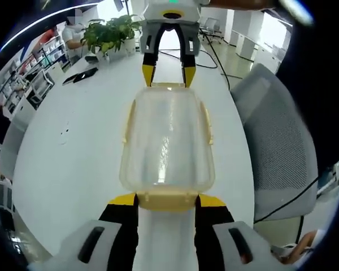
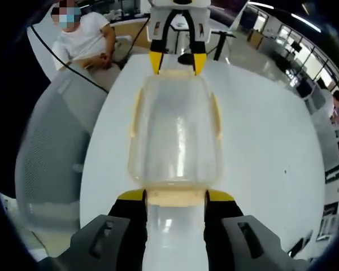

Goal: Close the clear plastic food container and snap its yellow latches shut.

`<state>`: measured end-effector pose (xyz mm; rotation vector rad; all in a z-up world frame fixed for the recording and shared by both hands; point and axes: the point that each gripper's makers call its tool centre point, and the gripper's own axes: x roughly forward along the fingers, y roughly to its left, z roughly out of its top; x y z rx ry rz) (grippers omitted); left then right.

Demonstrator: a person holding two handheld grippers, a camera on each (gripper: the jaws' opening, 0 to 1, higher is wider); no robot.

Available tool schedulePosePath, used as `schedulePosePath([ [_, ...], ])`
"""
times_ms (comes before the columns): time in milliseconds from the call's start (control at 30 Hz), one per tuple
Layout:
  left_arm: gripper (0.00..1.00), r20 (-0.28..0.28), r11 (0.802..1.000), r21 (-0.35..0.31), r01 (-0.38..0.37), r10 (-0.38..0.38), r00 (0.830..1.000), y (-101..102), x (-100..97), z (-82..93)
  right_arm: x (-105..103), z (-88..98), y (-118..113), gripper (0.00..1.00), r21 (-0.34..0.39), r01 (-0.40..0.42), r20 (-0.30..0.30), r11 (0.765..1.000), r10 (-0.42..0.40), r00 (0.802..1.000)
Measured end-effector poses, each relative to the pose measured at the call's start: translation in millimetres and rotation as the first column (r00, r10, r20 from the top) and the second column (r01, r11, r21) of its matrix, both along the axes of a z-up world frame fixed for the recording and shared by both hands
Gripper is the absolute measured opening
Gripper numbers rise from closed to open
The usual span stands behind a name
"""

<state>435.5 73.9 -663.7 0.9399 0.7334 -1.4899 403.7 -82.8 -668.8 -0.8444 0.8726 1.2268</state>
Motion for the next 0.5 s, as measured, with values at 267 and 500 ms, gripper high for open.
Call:
schedulePosePath([
  [267, 0.32, 0.010, 1.000, -0.017, 0.002, -0.002, 1.000, -20, -1.6, 2.7, -2, 0.1, -19, 0.35, -0.009, 0.008, 0.011, 1.000, -0.008, 1.000],
  [500, 0.32, 0.021, 1.000, -0.016, 0.012, -0.012, 1.000, -34, -1.4, 2.4, -3, -1.9, -33, 0.35, -0.019, 0.019, 0.013, 1.000, -0.019, 1.000],
])
